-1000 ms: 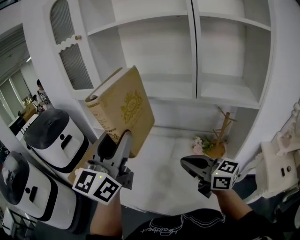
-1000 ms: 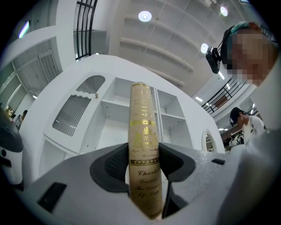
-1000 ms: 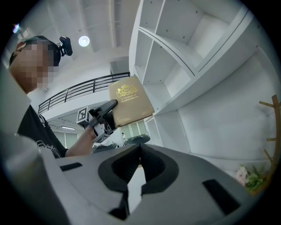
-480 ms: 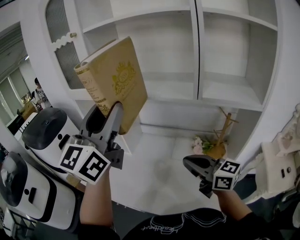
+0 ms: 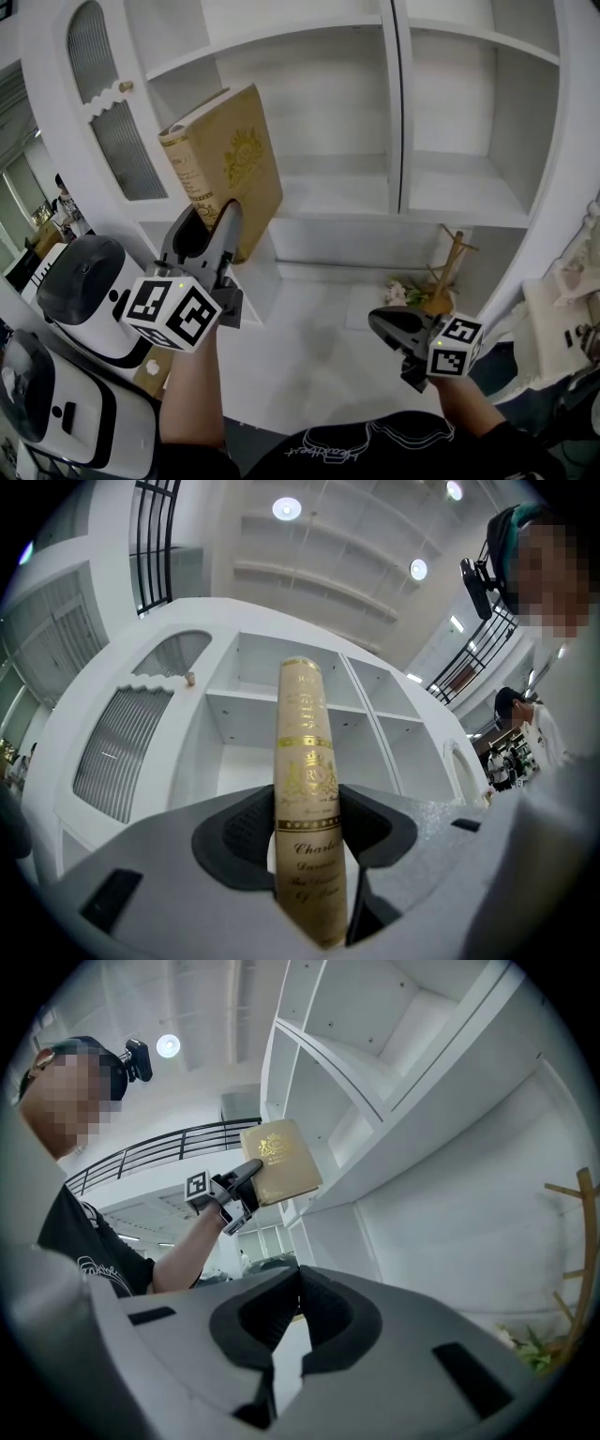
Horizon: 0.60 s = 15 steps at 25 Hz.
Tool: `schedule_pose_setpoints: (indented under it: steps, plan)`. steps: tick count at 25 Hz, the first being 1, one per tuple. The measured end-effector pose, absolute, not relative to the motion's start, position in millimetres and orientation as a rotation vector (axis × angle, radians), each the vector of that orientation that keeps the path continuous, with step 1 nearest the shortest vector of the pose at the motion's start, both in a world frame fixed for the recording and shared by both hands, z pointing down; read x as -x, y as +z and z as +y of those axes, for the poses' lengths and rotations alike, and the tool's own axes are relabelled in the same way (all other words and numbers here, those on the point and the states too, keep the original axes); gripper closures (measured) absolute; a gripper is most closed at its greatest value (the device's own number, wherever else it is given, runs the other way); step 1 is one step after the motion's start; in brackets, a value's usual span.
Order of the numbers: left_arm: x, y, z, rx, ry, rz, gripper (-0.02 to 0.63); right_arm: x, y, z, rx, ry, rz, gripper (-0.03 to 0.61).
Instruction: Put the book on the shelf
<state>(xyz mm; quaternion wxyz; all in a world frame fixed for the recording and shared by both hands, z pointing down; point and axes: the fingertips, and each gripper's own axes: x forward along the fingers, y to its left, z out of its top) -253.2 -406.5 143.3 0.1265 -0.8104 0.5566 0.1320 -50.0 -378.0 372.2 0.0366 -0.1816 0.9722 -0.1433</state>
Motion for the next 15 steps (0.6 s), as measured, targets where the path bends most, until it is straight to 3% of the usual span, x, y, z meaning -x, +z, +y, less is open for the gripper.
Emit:
schedule_pose_setpoints:
  steps: [15]
  plan:
    - [275,149,-462,2.419,0.365,1.653,0.414,65,384,-408,0.612,-0.478,2.967,0.572]
